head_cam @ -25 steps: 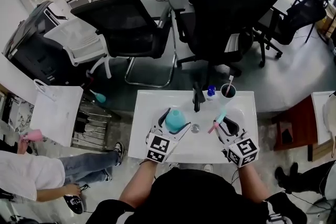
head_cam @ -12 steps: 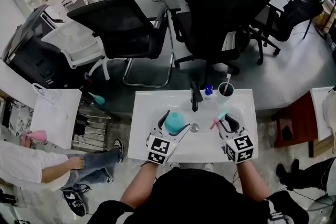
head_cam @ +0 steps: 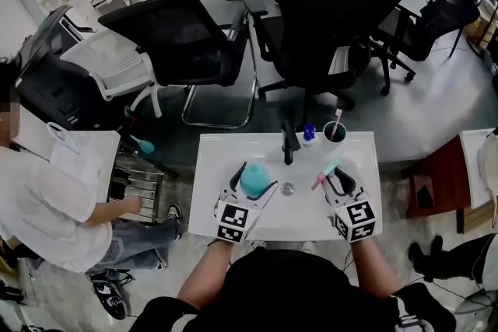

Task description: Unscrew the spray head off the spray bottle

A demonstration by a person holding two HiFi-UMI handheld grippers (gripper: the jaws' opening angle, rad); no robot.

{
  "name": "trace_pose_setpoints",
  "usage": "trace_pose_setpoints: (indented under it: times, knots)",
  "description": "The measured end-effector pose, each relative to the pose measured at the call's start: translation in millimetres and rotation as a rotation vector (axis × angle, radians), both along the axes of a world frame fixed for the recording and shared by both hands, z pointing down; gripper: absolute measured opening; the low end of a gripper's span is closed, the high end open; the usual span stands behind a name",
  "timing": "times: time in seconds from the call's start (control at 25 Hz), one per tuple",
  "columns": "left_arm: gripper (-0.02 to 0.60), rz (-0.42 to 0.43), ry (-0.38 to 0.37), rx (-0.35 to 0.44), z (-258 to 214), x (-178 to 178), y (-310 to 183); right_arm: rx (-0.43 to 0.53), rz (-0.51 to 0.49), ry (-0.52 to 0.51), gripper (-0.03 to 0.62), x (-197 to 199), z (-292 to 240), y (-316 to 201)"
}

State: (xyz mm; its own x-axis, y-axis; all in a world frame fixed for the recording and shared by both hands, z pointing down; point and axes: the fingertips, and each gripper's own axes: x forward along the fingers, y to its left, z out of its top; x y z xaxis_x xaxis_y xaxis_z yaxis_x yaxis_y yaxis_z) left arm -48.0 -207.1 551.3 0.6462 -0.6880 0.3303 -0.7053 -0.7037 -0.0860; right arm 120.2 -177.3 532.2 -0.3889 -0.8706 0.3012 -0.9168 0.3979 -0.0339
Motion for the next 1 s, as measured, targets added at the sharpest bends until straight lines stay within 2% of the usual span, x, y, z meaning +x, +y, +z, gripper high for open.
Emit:
trace_pose_setpoints:
  times: [1.0]
  knots:
    - [0.397, 0.004, 0.000, -0.020, 4.5, -1.4, 4.6, 0.002, 0.018, 0.006, 0.133, 0.8, -3.2, -1.8]
